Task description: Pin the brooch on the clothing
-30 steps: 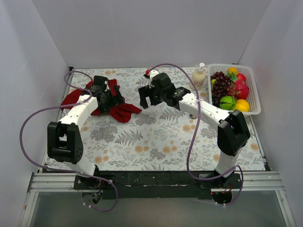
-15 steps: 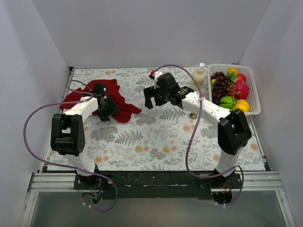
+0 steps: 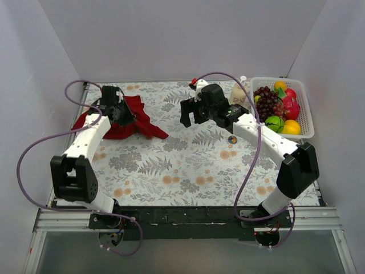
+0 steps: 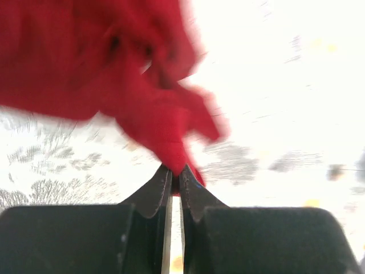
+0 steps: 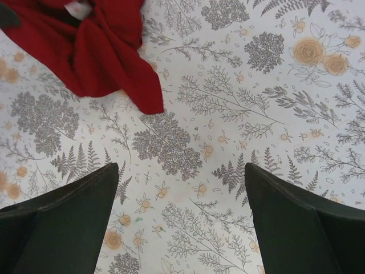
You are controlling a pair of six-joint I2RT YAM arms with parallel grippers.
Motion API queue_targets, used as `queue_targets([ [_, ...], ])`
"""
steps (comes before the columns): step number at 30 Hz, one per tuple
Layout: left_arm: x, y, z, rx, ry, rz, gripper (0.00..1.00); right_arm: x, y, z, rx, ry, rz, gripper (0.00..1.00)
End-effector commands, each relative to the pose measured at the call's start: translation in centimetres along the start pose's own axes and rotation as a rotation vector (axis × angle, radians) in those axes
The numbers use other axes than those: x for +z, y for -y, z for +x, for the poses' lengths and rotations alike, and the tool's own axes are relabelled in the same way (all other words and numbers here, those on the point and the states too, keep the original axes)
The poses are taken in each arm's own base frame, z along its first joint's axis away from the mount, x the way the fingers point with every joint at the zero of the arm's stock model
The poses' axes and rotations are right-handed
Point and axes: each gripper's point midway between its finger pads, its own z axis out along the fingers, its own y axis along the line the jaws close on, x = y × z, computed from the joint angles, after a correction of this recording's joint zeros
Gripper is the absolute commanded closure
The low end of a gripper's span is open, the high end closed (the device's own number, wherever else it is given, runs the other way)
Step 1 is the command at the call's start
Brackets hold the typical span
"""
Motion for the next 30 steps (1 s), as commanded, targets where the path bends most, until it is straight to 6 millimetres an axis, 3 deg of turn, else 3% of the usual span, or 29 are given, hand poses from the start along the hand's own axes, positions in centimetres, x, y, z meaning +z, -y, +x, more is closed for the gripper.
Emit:
queue_targets([
  [1,-13.8,8.3,-7.2,0.098,0.329,0.313,1.00,-3.3,-0.1,-3.3,0.000,0.115,0.005,0.02],
  [3,-17.2,11.0,-7.8,0.112,0.370,0.415,1.00,-4.5,-0.2,-4.3,0.001,0.149,0.002,0.02],
  [4,-20.1,13.5,-7.9,0.147,0.399,0.499,1.00,-5.0,-0.2,-4.7,0.001,0.165,0.002,0.02],
  [6,-22.5,16.3,-7.4,0.190,0.419,0.574,1.00,-6.1,0.1,-5.7,0.004,0.203,0.026,0.02],
  [7,-25.2,18.9,-7.0,0.227,0.453,0.637,1.00,-6.5,0.1,-6.2,0.003,0.219,0.027,0.02],
  [9,-27.0,21.0,-6.8,0.242,0.452,0.702,1.00,-7.4,0.3,-6.7,0.006,0.238,0.033,0.02],
  [10,-29.2,22.1,-7.2,0.231,0.474,0.754,1.00,-7.7,0.2,-6.8,0.005,0.244,0.034,0.02],
  [13,-31.2,23.3,-8.1,0.240,0.494,0.795,1.00,-8.7,0.5,-7.2,0.001,0.264,0.052,0.02],
  [14,-33.0,23.5,-9.0,0.237,0.540,0.807,1.00,-8.8,0.6,-7.0,0.002,0.262,0.059,0.02],
  [17,-33.5,23.0,-10.8,0.215,0.614,0.746,1.00,-9.3,1.0,-7.0,0.000,0.275,0.070,0.02],
  [19,-32.3,22.2,-11.9,0.178,0.641,0.664,1.00,-9.0,1.0,-6.7,-0.003,0.267,0.069,0.02],
  [21,-30.6,20.4,-13.2,0.131,0.670,0.529,1.00,-8.6,1.0,-6.5,-0.004,0.252,0.067,0.02],
  [25,-24.8,17.5,-14.5,0.090,0.621,0.317,1.00,-7.5,1.1,-6.0,-0.016,0.214,0.067,0.02],
  [28,-22.6,14.1,-15.6,0.036,0.596,0.224,1.00,-6.6,1.2,-5.6,-0.026,0.186,0.062,0.02],
  [30,-23.0,12.5,-16.5,0.015,0.612,0.206,1.00,-6.1,1.3,-5.1,-0.028,0.167,0.060,0.02],
])
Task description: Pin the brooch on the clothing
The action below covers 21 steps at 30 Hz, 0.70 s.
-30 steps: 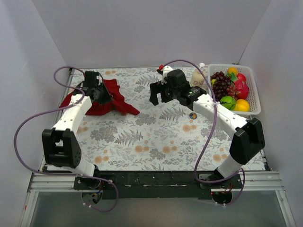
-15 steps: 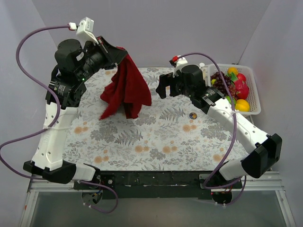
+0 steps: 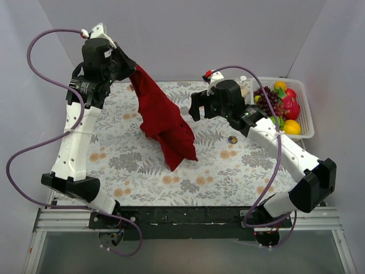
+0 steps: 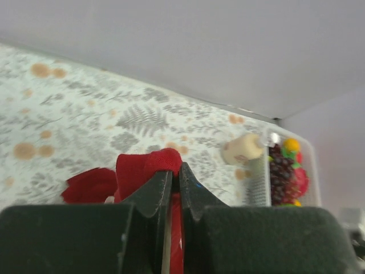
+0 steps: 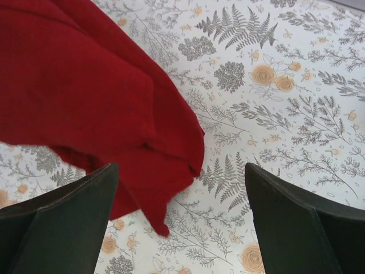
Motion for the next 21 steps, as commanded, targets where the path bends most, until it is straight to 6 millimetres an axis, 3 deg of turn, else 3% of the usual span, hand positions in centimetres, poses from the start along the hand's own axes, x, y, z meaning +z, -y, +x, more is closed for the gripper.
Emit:
queue_targets([
  [1,-1.1,-7.0,-3.0,-0.029,0.071,-0.197,1.00,0.7,0.1,-0.3,-0.023,-0.007,-0.007,0.02],
  [4,-2.3,-8.9,-4.1,0.004,0.098,-0.257,1.00,1.5,0.1,1.0,-0.025,-0.037,-0.017,0.02],
  [6,-2.9,-10.2,-3.5,0.020,0.083,-0.302,1.00,2.2,0.1,2.2,-0.020,-0.065,-0.025,0.02],
  [10,-3.4,-13.4,0.2,0.019,0.013,-0.391,1.00,3.7,-0.4,4.3,-0.011,-0.128,-0.067,0.02],
  [11,-3.3,-15.6,2.2,0.018,-0.022,-0.460,1.00,4.0,-0.5,4.7,-0.007,-0.143,-0.072,0.02],
  [13,-3.5,-18.2,3.3,0.018,-0.048,-0.545,1.00,4.9,-0.7,6.2,0.004,-0.184,-0.093,0.02],
  [16,-3.4,-24.2,6.0,-0.007,-0.173,-0.729,0.96,6.1,-1.1,8.1,0.018,-0.238,-0.127,0.03],
  [18,-3.5,-26.5,7.3,-0.029,-0.242,-0.770,0.79,7.0,-1.5,9.5,0.033,-0.285,-0.152,0.04],
  [19,-3.3,-26.9,7.5,-0.039,-0.254,-0.773,0.51,7.2,-1.7,9.7,0.043,-0.296,-0.162,0.04],
  [21,-2.5,-26.9,8.1,-0.050,-0.270,-0.747,0.17,7.9,-2.3,10.9,0.061,-0.331,-0.197,0.05],
])
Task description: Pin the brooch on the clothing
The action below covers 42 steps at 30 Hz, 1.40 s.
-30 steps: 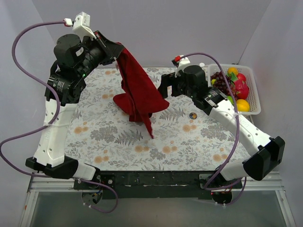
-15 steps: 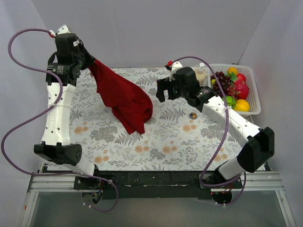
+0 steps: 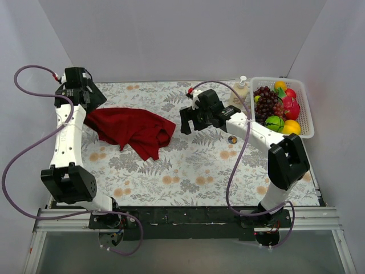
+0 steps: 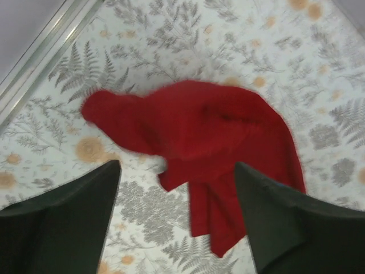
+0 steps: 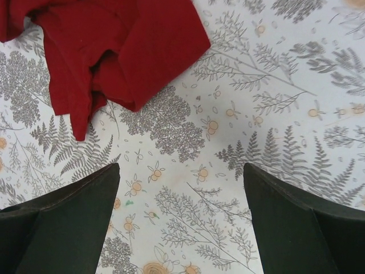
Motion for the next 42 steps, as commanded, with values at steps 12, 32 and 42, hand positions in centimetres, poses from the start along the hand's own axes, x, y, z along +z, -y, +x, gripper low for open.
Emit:
queue_targets([
  [12,0.9,4.5,6.7,-0.073,-0.236,0.349,0.02,6.0,-5.8,2.3,0.055,-0.101,-0.255,0.14],
  [32,0.3,5.7,6.8,-0.064,-0.230,0.436,0.02,13.9,-4.8,3.8,0.114,-0.028,-0.076,0.36],
  [42,-0.2,5.6,7.2,-0.058,-0.233,0.456,0.02,12.4,-4.1,-2.9,0.062,0.181,-0.006,0.99],
])
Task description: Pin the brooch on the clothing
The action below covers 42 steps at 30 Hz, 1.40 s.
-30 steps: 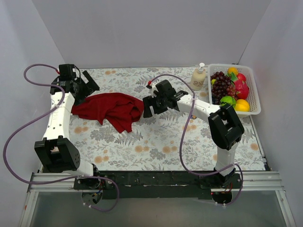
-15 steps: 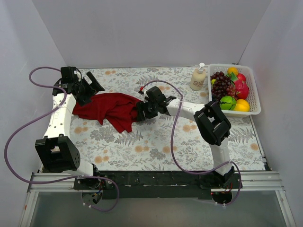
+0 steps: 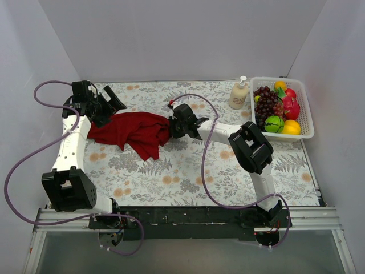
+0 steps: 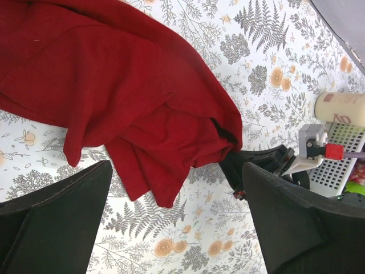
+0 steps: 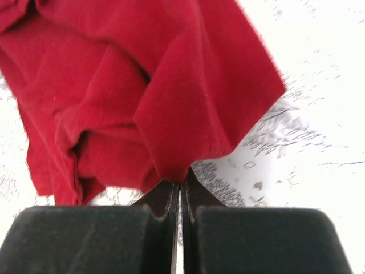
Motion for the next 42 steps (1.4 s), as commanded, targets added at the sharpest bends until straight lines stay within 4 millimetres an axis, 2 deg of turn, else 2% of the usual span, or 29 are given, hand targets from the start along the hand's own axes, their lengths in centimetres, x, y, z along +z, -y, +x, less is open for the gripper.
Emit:
queue_targets([
  [1,-1.8,1.0,-0.1,0.027,0.028,0.048,0.02,-2.4,-1.3,-8.0,-0.075,0.216,0.023,0.99],
  [4,-2.0,0.9,0.0,0.044,0.033,0.042,0.02,-5.8,-0.9,-11.8,-0.128,0.302,0.080,0.99],
  [8,-2.5,1.0,0.1,0.051,0.045,0.052,0.02,-13.1,-0.9,-19.0,-0.214,0.484,0.173,0.99],
  [10,-2.5,1.1,0.3,0.053,0.039,0.062,0.02,-15.8,-1.8,-21.4,-0.255,0.531,0.176,0.99],
  [11,-2.6,1.3,0.3,0.053,0.040,0.068,0.02,-18.0,-2.8,-23.6,-0.293,0.582,0.170,0.99],
  [15,-3.2,1.7,0.2,0.058,0.048,0.086,0.02,-22.7,-5.4,-26.9,-0.331,0.661,0.126,0.99],
  [18,-3.7,2.1,-0.1,0.066,0.064,0.099,0.02,-25.9,-6.3,-27.8,-0.331,0.712,0.130,0.99],
  [19,-3.8,2.1,-0.2,0.068,0.067,0.101,0.02,-27.7,-6.6,-28.2,-0.328,0.744,0.129,0.99],
  [21,-4.0,2.3,-0.1,0.071,0.067,0.106,0.02,-29.3,-6.6,-28.5,-0.324,0.781,0.137,0.99],
  [22,-3.9,2.2,0.0,0.072,0.063,0.103,0.02,-31.1,-7.0,-28.7,-0.318,0.814,0.128,0.99],
  [23,-3.9,2.2,0.0,0.071,0.061,0.102,0.02,-31.7,-7.6,-28.8,-0.325,0.830,0.099,0.99],
  [26,-3.8,2.0,0.1,0.070,0.061,0.096,0.02,-32.2,-9.5,-28.1,-0.357,0.822,0.036,0.99],
  [29,-3.7,1.8,0.0,0.055,0.067,0.082,0.02,-30.3,-12.3,-26.3,-0.411,0.756,-0.046,0.99],
  [30,-3.8,1.6,-0.2,0.049,0.074,0.067,0.02,-29.2,-13.8,-24.8,-0.429,0.708,-0.082,0.99],
  [32,-3.7,1.2,-0.3,0.038,0.079,0.043,0.02,-26.9,-15.5,-22.3,-0.487,0.627,-0.141,0.99],
  [33,-3.6,0.7,-0.4,0.030,0.083,0.015,0.02,-25.5,-17.5,-20.2,-0.514,0.578,-0.190,0.99],
  [35,-3.2,0.1,-0.3,0.018,0.077,-0.015,0.02,-23.2,-19.3,-17.0,-0.548,0.497,-0.235,0.99],
  [36,-3.0,-0.4,0.0,0.011,0.065,-0.036,0.02,-22.5,-21.4,-14.8,-0.571,0.462,-0.281,0.99],
  [37,-2.9,-0.8,-0.1,0.000,0.068,-0.056,0.02,-21.0,-22.6,-12.8,-0.588,0.408,-0.324,0.99],
  [38,-2.7,-1.0,0.1,-0.004,0.061,-0.065,0.02,-19.9,-23.5,-10.8,-0.597,0.360,-0.359,0.94],
  [39,-2.4,-1.3,0.4,-0.007,0.049,-0.079,0.02,-19.4,-25.2,-8.8,-0.617,0.321,-0.409,0.86],
  [40,-2.3,-1.7,0.5,-0.014,0.047,-0.095,0.02,-17.7,-25.6,-7.0,-0.626,0.257,-0.419,0.69],
  [41,-2.2,-1.9,0.5,-0.016,0.045,-0.099,0.02,-17.7,-26.8,-6.3,-0.631,0.238,-0.465,0.61],
  [42,-2.2,-2.1,0.6,-0.017,0.041,-0.103,0.02,-16.9,-27.7,-4.9,-0.621,0.192,-0.505,0.55],
])
